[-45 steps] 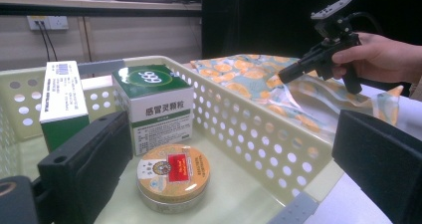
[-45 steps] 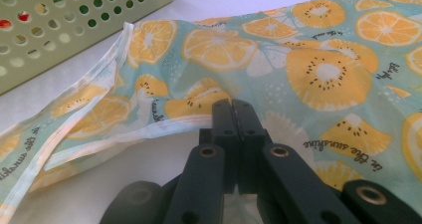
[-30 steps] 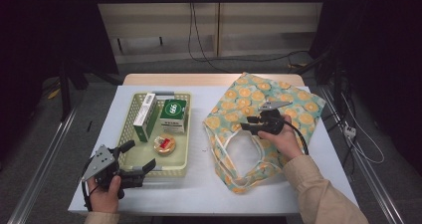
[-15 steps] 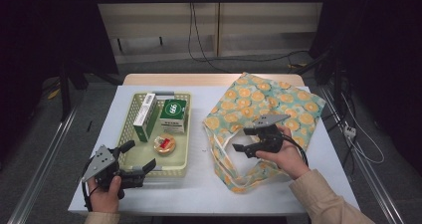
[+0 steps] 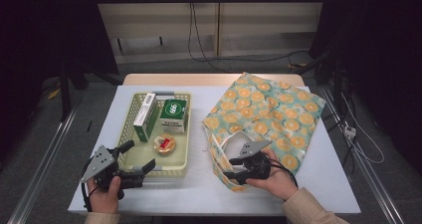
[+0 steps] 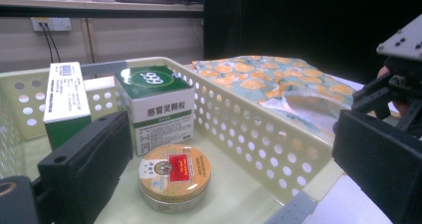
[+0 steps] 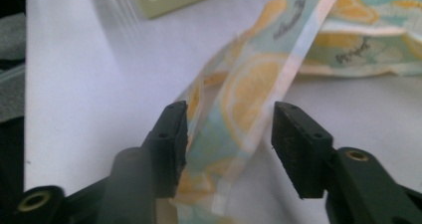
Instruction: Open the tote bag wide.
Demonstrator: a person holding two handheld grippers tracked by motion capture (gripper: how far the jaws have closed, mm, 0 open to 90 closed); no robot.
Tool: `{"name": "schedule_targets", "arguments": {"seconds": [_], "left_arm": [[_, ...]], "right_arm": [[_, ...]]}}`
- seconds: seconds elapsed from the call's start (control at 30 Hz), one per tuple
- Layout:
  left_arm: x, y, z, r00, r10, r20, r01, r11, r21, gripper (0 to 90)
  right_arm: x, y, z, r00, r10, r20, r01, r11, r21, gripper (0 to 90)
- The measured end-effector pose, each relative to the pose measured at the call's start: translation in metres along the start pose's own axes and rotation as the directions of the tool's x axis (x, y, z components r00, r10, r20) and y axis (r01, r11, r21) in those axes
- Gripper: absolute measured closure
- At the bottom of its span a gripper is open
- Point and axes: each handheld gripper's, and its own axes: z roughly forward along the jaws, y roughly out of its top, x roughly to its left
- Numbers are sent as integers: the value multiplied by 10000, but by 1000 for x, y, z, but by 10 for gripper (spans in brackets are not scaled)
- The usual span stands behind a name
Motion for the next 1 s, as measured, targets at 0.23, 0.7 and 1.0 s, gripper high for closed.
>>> {"name": "schedule_targets", "arguments": {"seconds": [0.23, 0.7, 1.0], "left_arm": [[0, 0, 1, 10000, 37, 22, -37, 10000, 37, 24], [0, 0, 1, 10000, 37, 17, -37, 10000, 22, 23], [0, 0, 1, 10000, 38, 26, -38, 10000, 36, 24]], "right_arm": [[7, -6, 9, 9993, 100, -348, -96, 9999, 103, 655], [27, 14, 12, 9855, -499, -1625, 497, 9988, -51, 897], [-3, 30, -20, 9947, -247, -1002, 188, 9981, -595, 900]]}}
